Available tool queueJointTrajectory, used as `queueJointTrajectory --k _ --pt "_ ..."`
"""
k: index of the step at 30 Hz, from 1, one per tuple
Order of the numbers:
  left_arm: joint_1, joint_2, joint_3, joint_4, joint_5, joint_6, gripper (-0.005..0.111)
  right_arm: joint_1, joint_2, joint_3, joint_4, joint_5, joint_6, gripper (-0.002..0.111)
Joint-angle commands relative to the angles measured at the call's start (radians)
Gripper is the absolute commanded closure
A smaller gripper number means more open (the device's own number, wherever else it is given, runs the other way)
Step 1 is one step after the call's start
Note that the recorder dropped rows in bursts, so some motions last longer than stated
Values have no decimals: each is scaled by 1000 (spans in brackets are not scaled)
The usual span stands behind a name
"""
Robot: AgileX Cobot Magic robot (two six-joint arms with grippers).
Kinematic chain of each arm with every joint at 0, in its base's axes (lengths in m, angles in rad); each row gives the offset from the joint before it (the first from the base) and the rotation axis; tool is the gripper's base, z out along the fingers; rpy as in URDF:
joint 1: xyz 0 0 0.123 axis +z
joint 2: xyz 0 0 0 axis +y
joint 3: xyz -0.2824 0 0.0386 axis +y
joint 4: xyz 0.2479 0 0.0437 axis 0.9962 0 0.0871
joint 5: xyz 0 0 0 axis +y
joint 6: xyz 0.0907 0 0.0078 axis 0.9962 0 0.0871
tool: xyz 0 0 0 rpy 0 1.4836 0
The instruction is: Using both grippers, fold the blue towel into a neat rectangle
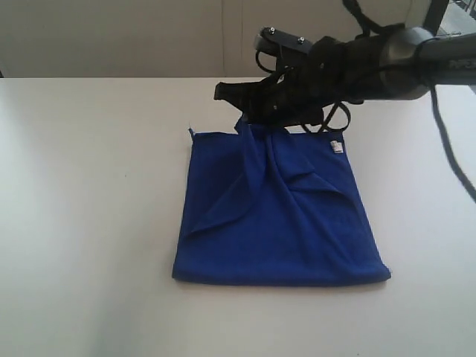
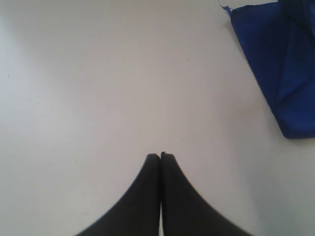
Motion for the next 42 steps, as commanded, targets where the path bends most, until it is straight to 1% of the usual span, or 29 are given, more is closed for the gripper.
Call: queueJointTrajectory --k 1,6,11,17,23,28,31,34,36,38,42 --pt "-1 -6 6 -3 6 -5 107 24 69 -34 6 -63 -14 108" --pt "-1 -6 6 -3 6 -5 107 34 130 -100 47 -72 -14 108" --pt "-1 -6 6 -3 6 -5 107 45 143 -164 72 -72 -14 108" --pt "-1 -6 6 -3 6 -5 107 66 171 -209 72 -80 -14 108" --pt "-1 -6 6 -3 6 -5 107 86 251 -242 76 -147 -12 108" --pt "-1 -6 6 -3 6 -5 107 97 298 -260 76 -169 -12 107" --pt "-1 -6 6 -3 6 -5 107 97 298 -260 76 -171 -12 98" --pt "-1 -6 6 -3 6 -5 107 97 288 -260 76 -173 -12 84" --pt "-1 -6 6 -3 6 -5 107 97 274 -260 76 -160 -12 77" --pt "-1 -6 6 -3 6 -5 107 95 255 -260 76 -134 -12 75" --pt "-1 -6 6 -3 6 -5 107 81 204 -260 66 -53 -14 75"
